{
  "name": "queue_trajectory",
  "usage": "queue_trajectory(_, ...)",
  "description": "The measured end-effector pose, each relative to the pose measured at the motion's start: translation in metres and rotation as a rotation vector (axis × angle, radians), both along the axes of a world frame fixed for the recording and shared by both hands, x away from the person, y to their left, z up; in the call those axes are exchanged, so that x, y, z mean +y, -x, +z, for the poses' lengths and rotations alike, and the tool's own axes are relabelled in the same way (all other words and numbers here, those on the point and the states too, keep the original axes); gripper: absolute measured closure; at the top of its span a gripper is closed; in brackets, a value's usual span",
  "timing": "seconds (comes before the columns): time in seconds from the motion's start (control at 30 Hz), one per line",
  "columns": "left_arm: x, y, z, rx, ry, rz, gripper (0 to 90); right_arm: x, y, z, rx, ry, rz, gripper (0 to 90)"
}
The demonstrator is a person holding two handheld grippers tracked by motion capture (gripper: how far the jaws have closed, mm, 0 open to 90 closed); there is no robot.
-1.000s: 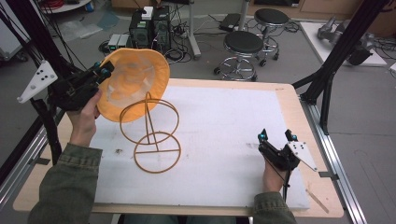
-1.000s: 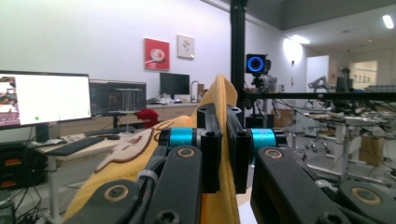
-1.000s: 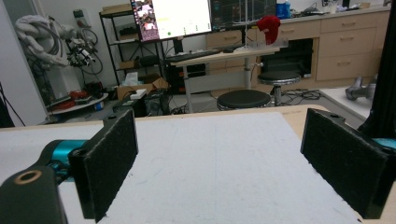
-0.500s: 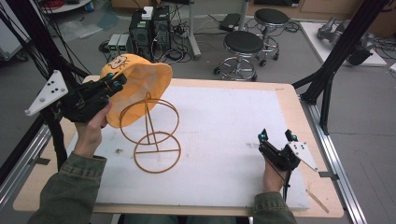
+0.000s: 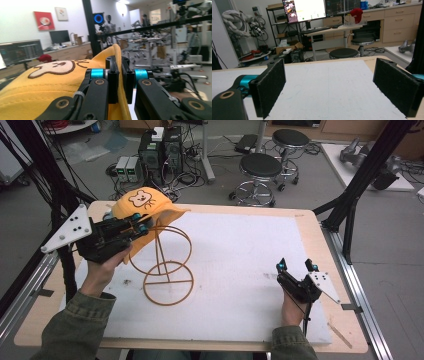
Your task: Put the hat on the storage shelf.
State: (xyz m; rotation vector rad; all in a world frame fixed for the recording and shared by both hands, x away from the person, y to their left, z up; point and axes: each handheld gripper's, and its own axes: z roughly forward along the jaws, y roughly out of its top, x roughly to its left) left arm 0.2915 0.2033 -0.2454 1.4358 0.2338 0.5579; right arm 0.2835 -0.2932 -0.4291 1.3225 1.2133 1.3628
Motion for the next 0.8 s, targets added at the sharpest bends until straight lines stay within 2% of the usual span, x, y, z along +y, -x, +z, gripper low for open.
queue_trajectory(0.03, -0.004, 0.000, -0.001, 0.004, -0.014, -0.023, 86.6, 0.000, 0.000, 0.000, -0.002, 0.005, 0.000, 9.9)
queue_trajectory(0.07, -0.004, 0.000, -0.001, 0.004, -0.014, -0.023, 86.6, 0.000, 0.000, 0.000, -0.002, 0.005, 0.000, 9.9)
queue_trajectory(0.1, -0.008, 0.001, -0.002, 0.004, -0.042, -0.043, 86.5, -0.001, 0.000, 0.000, -0.004, 0.005, 0.000, 9.9)
queue_trajectory(0.13, -0.008, 0.001, -0.002, 0.004, -0.042, -0.043, 86.6, -0.001, 0.000, 0.000, -0.004, 0.004, -0.001, 9.9)
queue_trajectory(0.2, -0.016, 0.004, -0.005, 0.000, -0.075, -0.059, 86.6, -0.001, 0.000, 0.000, -0.003, 0.001, -0.001, 9.9)
queue_trajectory(0.33, -0.022, 0.005, -0.009, 0.001, -0.087, -0.065, 86.5, -0.001, 0.000, 0.000, 0.000, -0.006, 0.002, 9.9)
queue_trajectory(0.43, -0.028, 0.008, -0.014, -0.012, -0.120, -0.055, 86.5, -0.001, 0.000, 0.000, 0.002, -0.008, 0.003, 9.9)
queue_trajectory(0.53, -0.036, 0.012, -0.018, -0.038, -0.166, -0.022, 86.5, -0.001, 0.000, 0.000, 0.000, -0.007, 0.006, 10.0)
queue_trajectory(0.67, -0.045, 0.014, -0.021, -0.061, -0.230, -0.008, 86.5, -0.001, 0.000, 0.000, -0.002, -0.009, 0.006, 9.9)
queue_trajectory(0.8, -0.047, 0.014, -0.021, -0.060, -0.251, -0.014, 86.4, -0.001, 0.000, 0.000, -0.005, -0.007, 0.006, 9.9)
